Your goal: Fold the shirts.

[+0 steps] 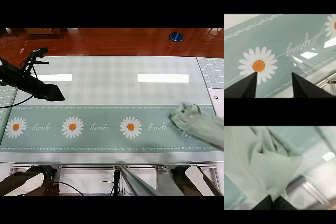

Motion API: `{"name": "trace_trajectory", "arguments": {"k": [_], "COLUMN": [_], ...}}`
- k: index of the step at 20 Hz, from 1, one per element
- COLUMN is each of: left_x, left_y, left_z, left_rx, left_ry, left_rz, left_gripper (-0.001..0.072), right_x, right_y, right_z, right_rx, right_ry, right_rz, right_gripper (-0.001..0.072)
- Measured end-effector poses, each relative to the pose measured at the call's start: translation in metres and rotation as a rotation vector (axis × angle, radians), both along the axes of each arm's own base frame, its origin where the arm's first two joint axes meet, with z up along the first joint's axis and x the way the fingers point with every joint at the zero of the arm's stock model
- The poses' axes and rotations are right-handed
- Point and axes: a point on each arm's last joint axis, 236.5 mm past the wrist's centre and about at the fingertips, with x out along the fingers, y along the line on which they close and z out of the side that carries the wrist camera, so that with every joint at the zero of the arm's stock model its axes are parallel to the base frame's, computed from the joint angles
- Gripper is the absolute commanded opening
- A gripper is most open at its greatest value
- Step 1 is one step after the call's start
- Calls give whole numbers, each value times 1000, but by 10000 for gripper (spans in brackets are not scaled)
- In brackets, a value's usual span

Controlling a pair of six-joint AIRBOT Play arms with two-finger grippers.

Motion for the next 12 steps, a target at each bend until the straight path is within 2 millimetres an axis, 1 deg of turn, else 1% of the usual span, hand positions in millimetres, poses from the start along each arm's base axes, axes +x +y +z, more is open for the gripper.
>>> {"name": "trace_trajectory", "arguments": {"k": [3, 6, 9, 12], "left_x": [3, 16, 31, 42], "left_y": [0, 0, 1, 2], "left_z": [0, 2, 5, 7], "left_rx": [-1, -2, -3, -3], "left_ry": [-13, -65, -123, -168], "left_rz": [3, 21, 48, 68], "left_gripper": [527, 527, 527, 527], "right_x": [-62, -111, -148, -180], "right_y": [-25, -34, -27, -6], "right_z": [10, 17, 13, 2], "right_rx": [-82, -112, -97, -68], "right_ry": [131, 200, 253, 338], "right_rz": [-174, -342, -471, -540], "right_gripper": [27, 27, 28, 28]}}
